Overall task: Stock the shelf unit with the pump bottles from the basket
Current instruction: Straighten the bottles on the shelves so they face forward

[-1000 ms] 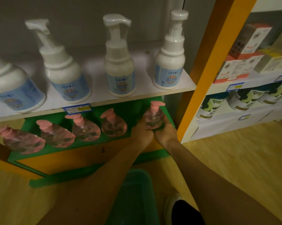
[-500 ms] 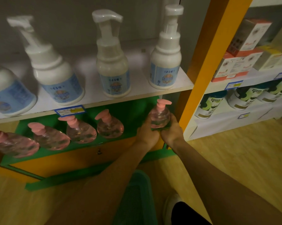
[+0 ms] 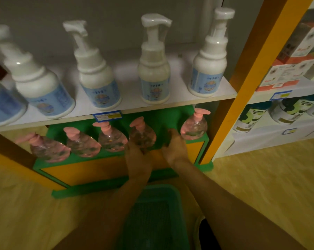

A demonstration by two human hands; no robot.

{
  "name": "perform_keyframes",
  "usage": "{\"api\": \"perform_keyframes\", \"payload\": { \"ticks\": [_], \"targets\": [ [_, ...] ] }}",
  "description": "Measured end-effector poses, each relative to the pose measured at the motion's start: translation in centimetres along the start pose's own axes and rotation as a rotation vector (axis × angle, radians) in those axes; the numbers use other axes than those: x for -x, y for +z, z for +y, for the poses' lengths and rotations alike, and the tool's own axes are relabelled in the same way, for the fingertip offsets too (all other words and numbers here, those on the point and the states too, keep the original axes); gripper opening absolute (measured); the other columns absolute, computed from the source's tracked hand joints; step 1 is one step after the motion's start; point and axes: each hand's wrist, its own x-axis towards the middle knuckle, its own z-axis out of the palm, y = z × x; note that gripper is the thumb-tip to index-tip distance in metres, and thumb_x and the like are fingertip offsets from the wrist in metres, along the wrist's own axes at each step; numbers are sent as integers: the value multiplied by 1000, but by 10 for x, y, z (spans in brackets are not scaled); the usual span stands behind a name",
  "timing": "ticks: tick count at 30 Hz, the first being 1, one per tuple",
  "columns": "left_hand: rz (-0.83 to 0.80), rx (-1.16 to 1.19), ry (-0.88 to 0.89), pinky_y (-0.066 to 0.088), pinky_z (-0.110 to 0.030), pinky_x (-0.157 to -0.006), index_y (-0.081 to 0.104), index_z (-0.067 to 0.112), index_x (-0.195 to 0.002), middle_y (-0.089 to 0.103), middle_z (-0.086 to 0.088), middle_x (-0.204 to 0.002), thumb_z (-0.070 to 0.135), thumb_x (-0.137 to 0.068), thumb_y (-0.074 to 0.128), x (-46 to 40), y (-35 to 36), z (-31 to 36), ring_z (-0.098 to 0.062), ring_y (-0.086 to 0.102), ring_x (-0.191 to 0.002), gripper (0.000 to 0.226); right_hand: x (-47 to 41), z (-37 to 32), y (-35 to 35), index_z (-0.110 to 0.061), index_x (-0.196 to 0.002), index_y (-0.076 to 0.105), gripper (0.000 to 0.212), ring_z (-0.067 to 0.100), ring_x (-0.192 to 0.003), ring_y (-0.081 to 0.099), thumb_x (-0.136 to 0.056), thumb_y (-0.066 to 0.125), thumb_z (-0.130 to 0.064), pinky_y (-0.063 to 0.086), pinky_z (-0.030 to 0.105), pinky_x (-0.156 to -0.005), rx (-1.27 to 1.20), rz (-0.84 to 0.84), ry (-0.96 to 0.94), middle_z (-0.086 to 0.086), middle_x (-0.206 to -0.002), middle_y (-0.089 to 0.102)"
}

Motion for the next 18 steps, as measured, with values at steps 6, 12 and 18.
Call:
{"api": "perform_keyframes", "payload": {
  "ticks": [6,12,18],
  "targets": [
    [-151,-62,-27,40,-28,-89,48,3,-123,58,-17,-118,3,-93,48,-28,-22,-9,-28,55,-107,31,2,-12,29,-18,-141,39,58,27,-119,54,-89,55,-1,42,28,-100,-30,-191,15,9,-130,57],
    [-198,-52,42,39,-17,-79,54,8,-117,62,-13,-111,9,-95,45,-36,-21,-10,-15,52,-91,24,-3,-14,36,-19,-141,38,58,20,-113,54,-89,54,-1,39,19,-95,-63,-200,27,8,-130,57],
    [-309,-22,124,37,-22,-89,56,17,-120,62,-8,-120,10,-94,46,-26,-6,2,-22,57,-110,29,-11,-2,20,-15,-135,44,53,26,-115,55,-85,59,-1,44,26,-99,-61,-66,47,9,-128,55]
  ]
}}
